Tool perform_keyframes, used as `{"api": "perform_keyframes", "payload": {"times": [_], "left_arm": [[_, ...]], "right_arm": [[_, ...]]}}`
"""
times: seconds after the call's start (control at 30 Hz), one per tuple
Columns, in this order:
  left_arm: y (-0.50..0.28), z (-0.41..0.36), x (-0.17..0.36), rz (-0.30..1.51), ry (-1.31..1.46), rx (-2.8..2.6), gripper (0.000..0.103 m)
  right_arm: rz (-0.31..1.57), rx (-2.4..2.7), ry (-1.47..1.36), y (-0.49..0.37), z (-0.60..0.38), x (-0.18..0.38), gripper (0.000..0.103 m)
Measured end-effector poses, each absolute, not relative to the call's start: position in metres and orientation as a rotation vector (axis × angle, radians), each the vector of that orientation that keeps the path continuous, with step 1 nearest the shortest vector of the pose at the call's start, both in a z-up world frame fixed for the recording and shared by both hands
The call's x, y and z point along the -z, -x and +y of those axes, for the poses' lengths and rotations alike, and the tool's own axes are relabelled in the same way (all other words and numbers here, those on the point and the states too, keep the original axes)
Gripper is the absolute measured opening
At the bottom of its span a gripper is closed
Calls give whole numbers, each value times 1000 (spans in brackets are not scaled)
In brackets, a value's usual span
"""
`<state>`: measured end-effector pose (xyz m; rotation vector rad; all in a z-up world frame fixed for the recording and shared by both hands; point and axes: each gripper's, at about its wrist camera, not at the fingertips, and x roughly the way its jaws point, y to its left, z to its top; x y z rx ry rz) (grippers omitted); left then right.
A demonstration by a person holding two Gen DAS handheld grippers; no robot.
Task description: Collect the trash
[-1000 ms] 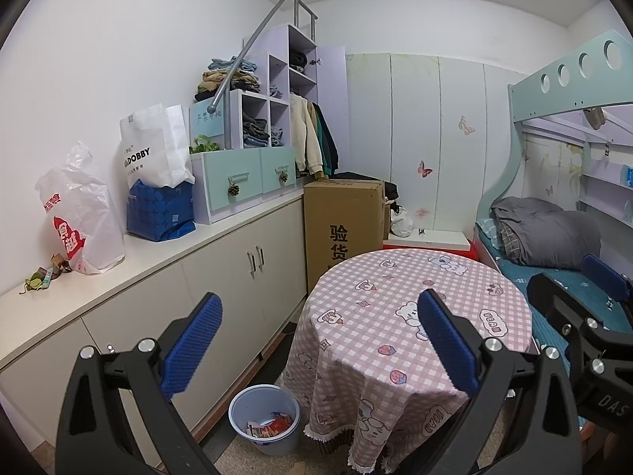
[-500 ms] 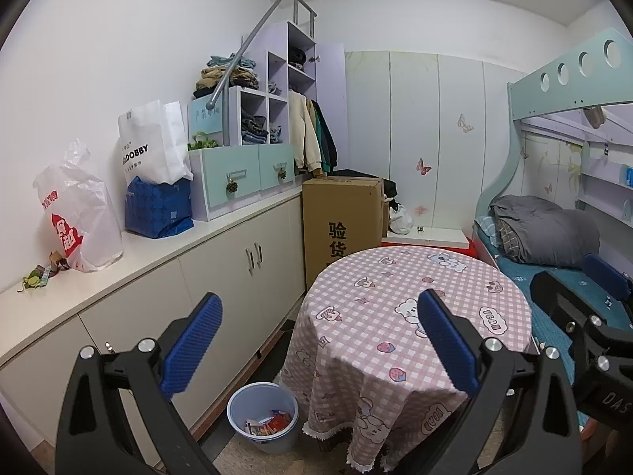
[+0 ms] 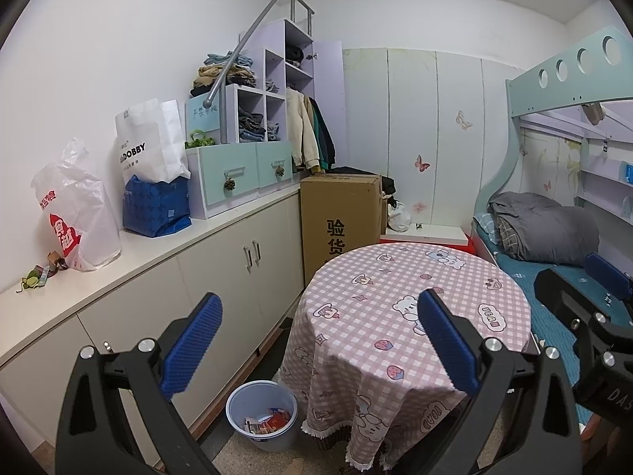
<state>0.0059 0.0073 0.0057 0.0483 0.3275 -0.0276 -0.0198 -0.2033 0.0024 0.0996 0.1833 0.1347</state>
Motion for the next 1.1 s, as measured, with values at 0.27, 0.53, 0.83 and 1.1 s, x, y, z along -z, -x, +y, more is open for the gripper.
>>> {"api": "perform_keyframes", "payload": {"times": [0.27,0.53,0.83,1.1], "left_arm": [[-6,8,-6,327,-48,26,97],[-7,9,-7,328,-46,25,97],[-7,12,-9,329,-45,23,97],[-8,14,-8,326,-47,20,97]], "right_arm": [[184,-136,-99,20,-204,-3,96],[186,-142,-94,18,-204,-4,96],[193,-151,-87,14,-205,-5,96],[194,-157,-86,13,-204,-4,96]]}}
